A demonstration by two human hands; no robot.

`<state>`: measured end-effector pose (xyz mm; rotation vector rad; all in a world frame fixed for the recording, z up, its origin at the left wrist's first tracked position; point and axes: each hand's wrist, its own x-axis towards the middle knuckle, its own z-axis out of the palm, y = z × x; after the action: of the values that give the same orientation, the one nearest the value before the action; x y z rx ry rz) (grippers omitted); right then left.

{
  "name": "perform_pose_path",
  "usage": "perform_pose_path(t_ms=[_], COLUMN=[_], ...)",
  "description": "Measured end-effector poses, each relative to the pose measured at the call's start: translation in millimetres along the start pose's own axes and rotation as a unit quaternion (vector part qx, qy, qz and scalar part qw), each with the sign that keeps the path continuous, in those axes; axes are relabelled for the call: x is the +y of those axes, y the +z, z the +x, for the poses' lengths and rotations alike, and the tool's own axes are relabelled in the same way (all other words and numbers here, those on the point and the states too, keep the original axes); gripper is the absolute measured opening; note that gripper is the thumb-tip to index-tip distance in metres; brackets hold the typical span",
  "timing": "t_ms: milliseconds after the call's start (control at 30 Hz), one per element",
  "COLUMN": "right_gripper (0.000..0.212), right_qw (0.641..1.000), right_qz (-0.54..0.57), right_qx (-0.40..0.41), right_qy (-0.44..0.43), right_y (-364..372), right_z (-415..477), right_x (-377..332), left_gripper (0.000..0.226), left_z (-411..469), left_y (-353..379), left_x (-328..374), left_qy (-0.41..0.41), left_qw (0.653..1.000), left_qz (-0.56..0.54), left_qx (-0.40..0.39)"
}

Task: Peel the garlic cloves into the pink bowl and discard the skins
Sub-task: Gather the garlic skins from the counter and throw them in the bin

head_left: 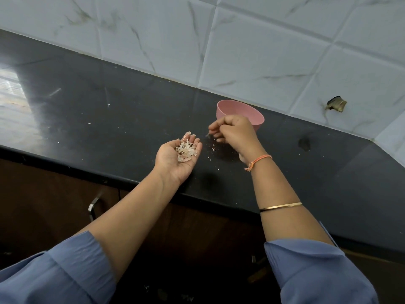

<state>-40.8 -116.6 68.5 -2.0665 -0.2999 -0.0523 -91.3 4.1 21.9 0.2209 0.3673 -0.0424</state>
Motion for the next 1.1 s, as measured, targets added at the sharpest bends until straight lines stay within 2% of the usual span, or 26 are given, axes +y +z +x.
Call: perform_pose_path(t_ms=[100, 200, 333, 500, 633, 767, 800, 833, 900, 933, 967, 1000, 1033, 1100], right_gripper=[0.034, 0.035, 0.045, 0.043, 0.04, 0.026, 0.024, 0.023, 0.02, 0.017, 0.016, 0.016, 0.017, 0.019], right_qw=[0.993, 0.961, 0.904, 0.865, 0.834, 0.823, 0.831, 0.863, 0.968, 0.996, 0.998, 0.991, 0.985, 0.986], right_qz=[-0.104, -0.274, -0.417, -0.481, -0.525, -0.528, -0.512, -0.463, -0.231, -0.082, 0.048, 0.13, 0.164, 0.156], right_qx=[0.047, -0.021, -0.089, -0.111, -0.142, -0.082, -0.072, -0.051, 0.008, 0.023, 0.024, 0.011, -0.006, -0.045], right_qy=[0.029, 0.025, -0.013, -0.093, -0.092, -0.193, -0.205, -0.195, -0.096, -0.037, 0.012, 0.039, 0.049, 0.027], right_y=[0, 13, 24, 16, 20, 26, 26, 26, 24, 21, 16, 10, 6, 2], right_z=[9, 11, 5, -12, -19, -40, -44, -45, -43, -42, -40, -39, -37, -35], right_x=[30, 48, 50, 50, 43, 40, 41, 43, 41, 35, 29, 23, 16, 0], left_gripper=[0.034, 0.034, 0.034, 0.034, 0.034, 0.034, 0.034, 0.034, 0.034, 0.034, 0.034, 0.033, 0.033, 0.033], left_z=[-2, -2, -2, -4, -7, -12, -12, -13, -13, -15, -15, -15, -16, -17], left_y=[-1, -1, -1, -2, -2, -2, -2, -3, -4, -4, -5, -4, -4, -5], left_x=[1, 1, 2, -2, -4, -6, -6, -6, -6, -5, -6, -6, -7, -6], left_qy=[0.0, 0.001, 0.008, 0.01, 0.015, 0.017, 0.016, 0.014, 0.011, 0.012, 0.01, 0.007, 0.005, 0.003], left_qw=[1.0, 1.0, 1.0, 1.0, 1.0, 1.0, 1.0, 1.0, 1.0, 1.0, 1.0, 1.0, 1.0, 1.0], left_qz=[-0.002, 0.003, 0.009, 0.011, 0.011, 0.012, 0.014, 0.015, 0.016, 0.014, 0.012, 0.011, 0.01, 0.009], left_qx=[-0.001, -0.001, 0.004, 0.002, 0.006, 0.01, 0.011, 0.01, 0.012, 0.011, 0.011, 0.011, 0.01, 0.005])
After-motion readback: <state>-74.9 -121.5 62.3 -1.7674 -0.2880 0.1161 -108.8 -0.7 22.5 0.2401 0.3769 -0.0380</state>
